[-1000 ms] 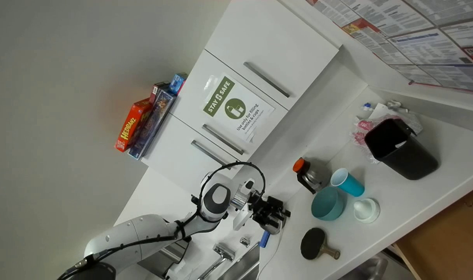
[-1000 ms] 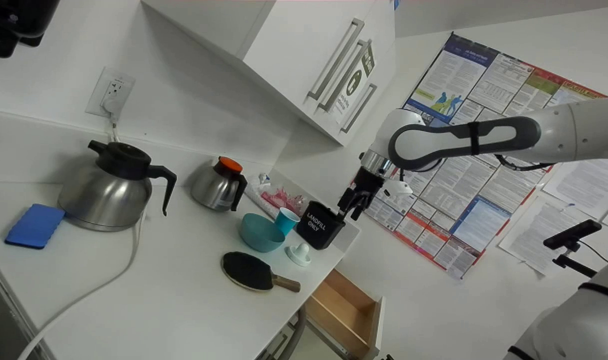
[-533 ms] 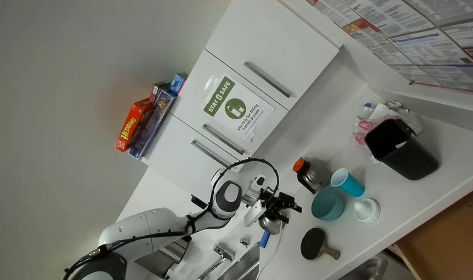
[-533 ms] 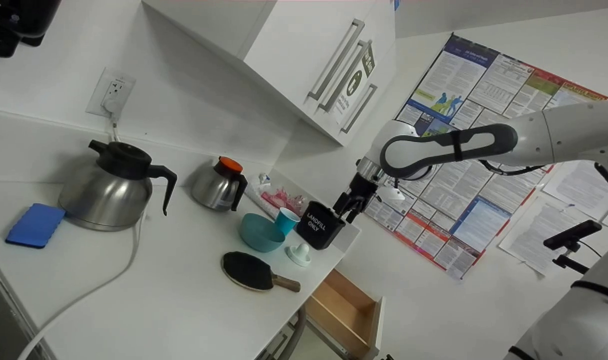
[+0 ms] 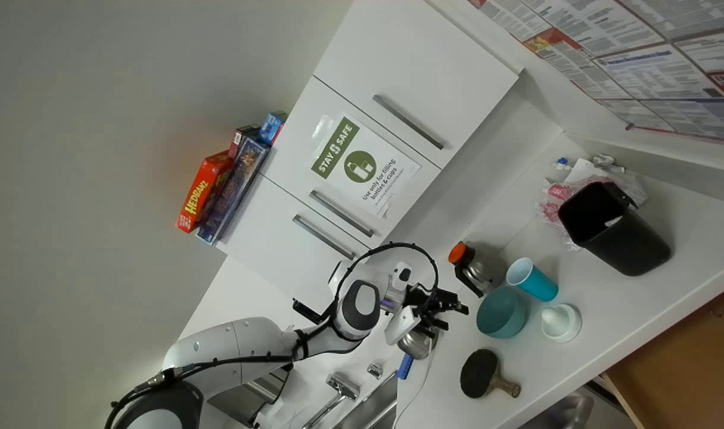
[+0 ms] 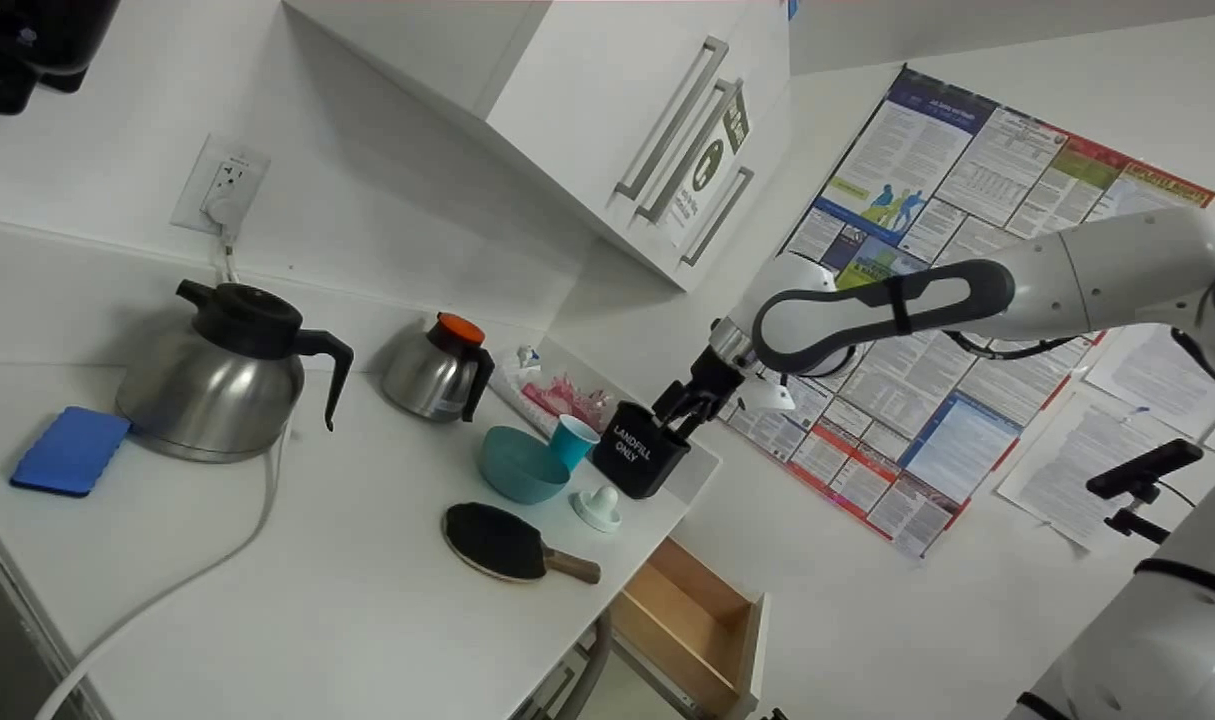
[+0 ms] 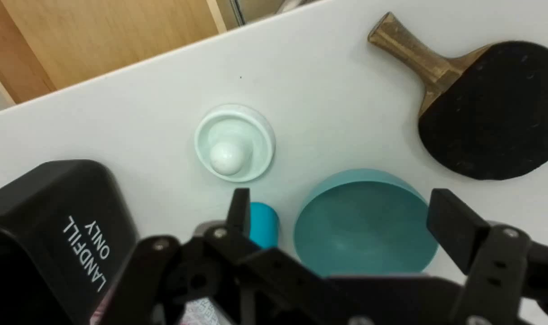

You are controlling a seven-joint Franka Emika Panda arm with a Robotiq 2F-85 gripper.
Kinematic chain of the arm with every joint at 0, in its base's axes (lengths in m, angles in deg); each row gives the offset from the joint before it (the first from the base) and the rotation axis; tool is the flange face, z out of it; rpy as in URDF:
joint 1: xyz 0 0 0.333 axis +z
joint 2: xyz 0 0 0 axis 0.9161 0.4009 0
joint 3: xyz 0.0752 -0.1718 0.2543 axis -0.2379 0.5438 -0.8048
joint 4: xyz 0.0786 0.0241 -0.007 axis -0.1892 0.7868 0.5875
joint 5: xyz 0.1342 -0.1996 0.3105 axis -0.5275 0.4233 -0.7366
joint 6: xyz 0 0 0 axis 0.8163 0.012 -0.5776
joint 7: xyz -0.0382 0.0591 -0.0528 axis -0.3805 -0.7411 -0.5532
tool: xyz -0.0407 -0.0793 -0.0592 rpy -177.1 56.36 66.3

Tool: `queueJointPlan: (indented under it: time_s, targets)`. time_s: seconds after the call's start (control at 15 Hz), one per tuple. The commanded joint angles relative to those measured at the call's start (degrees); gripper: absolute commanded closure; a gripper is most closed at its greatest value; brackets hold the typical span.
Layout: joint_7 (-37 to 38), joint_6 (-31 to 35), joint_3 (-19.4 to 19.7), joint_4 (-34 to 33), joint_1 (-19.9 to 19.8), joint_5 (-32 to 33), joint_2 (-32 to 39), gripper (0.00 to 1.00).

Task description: Put the white object in the open drawer and close the drawer, pour the contents of the blue cup into the blue bowl

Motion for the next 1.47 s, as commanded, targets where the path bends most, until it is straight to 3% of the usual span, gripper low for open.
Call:
queueJointPlan:
  time_s: [0.0,0.33,0.73,1.4]
  targets:
    - [0.5,9.1,1.5,1.3,-1.5,-1.6,3.6,0.0]
    - [-1.4,14.8,3.1,0.0,-4.0,-6.7,10.2,0.0]
    - [-4.3,18.0,2.3,-4.5,-7.2,-13.0,18.1,0.0]
    - [-4.1,18.7,1.5,-12.0,-9.3,-13.4,26.1,0.0]
